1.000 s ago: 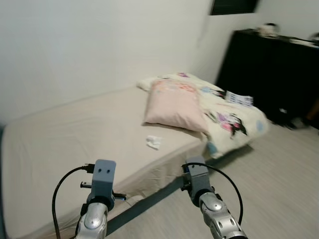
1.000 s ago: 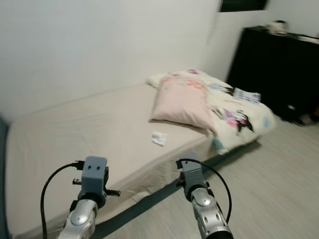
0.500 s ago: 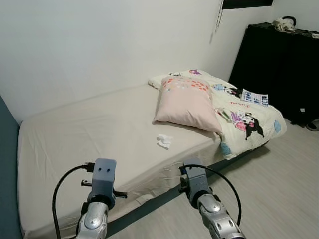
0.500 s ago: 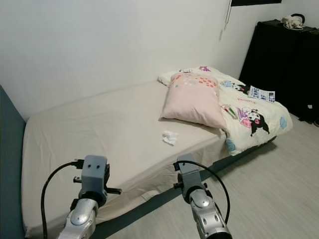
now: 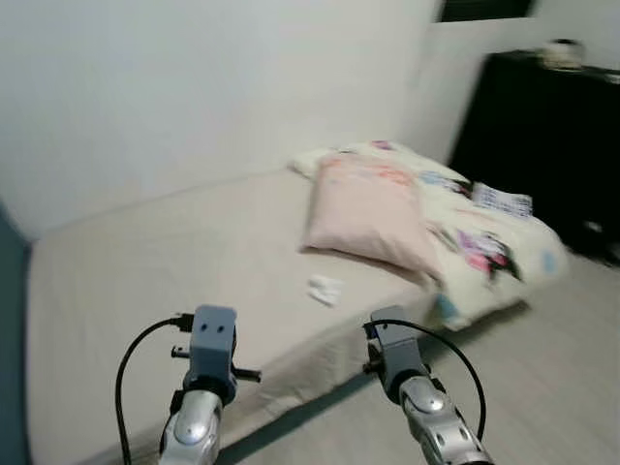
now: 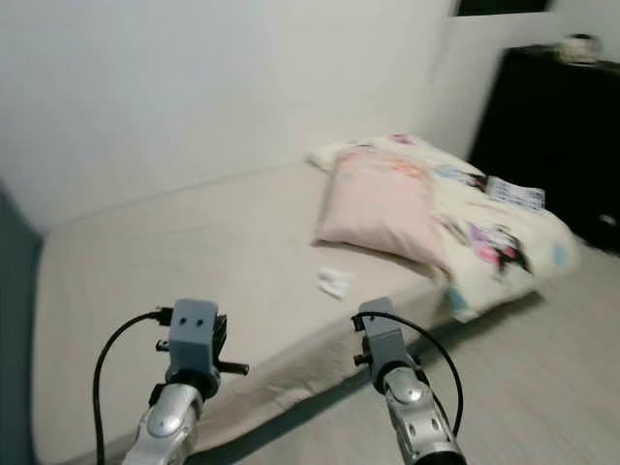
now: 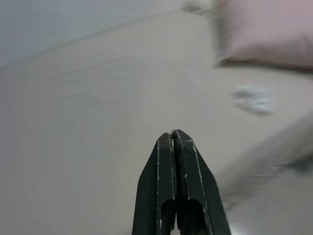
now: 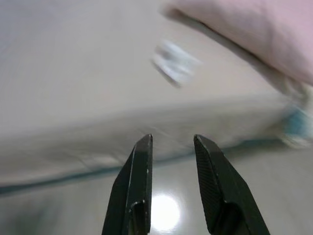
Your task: Clean up the room
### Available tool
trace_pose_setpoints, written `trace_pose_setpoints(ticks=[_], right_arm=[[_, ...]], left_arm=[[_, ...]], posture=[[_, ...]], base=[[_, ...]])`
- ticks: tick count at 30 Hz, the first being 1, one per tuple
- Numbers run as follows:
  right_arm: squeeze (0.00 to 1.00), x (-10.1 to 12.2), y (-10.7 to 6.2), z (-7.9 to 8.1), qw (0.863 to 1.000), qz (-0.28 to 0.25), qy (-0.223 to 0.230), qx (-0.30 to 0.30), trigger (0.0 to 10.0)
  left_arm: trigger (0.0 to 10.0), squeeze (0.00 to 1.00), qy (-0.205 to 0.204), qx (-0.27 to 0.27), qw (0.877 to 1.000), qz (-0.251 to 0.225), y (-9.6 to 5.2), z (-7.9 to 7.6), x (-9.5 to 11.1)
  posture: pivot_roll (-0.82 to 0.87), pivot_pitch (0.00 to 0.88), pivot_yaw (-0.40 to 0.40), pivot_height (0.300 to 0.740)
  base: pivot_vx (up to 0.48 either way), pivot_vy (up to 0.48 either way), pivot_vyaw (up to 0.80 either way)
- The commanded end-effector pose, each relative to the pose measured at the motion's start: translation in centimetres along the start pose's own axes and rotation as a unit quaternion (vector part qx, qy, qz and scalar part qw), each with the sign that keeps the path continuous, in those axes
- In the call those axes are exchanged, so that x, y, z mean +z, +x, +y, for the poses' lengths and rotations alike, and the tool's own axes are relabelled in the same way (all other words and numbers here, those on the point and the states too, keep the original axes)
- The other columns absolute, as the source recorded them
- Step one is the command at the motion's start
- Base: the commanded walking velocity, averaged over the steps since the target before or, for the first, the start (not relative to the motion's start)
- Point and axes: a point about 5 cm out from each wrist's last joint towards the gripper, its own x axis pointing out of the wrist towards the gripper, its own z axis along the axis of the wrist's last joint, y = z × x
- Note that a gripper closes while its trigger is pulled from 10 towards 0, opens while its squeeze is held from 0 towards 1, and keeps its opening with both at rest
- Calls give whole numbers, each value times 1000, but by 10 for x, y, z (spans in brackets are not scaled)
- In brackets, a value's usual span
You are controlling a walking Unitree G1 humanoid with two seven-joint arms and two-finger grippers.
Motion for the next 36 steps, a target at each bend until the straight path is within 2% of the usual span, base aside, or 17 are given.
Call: trace_pose_setpoints(ticks=[1, 8, 14, 19, 36], right_arm=[[0, -2, -2, -3, 1000, 0, -6, -2, 10000], [0, -2, -1, -2, 1000, -1, -16, 4, 10000], [0, -2, -1, 4, 999, -1, -34, 27, 10000], [0, -4, -2, 8, 999, 3, -30, 46, 10000], [0, -5, -2, 11, 998, 6, -35, 57, 10000]], left_arm=[[10000, 0, -1, -4, 1000, -8, 2, -3, 4], [10000, 0, 0, -5, 1000, -8, 1, -2, 3], [10000, 0, 1, -4, 1000, -7, 1, -2, 2], [10000, 0, -1, -1, 1000, -6, 1, -1, 2], [10000, 0, 8, 17, 1000, -2, -2, 5, -1]], posture=[[-27, 0, -19, 740], [-27, 0, -18, 740], [-28, 0, -22, 740], [-27, 0, -26, 740], [-23, 0, -24, 740]], base=[[368, 0, 0], [369, 0, 0], [358, 0, 631], [332, 0, 200], [0, 0, 0]])
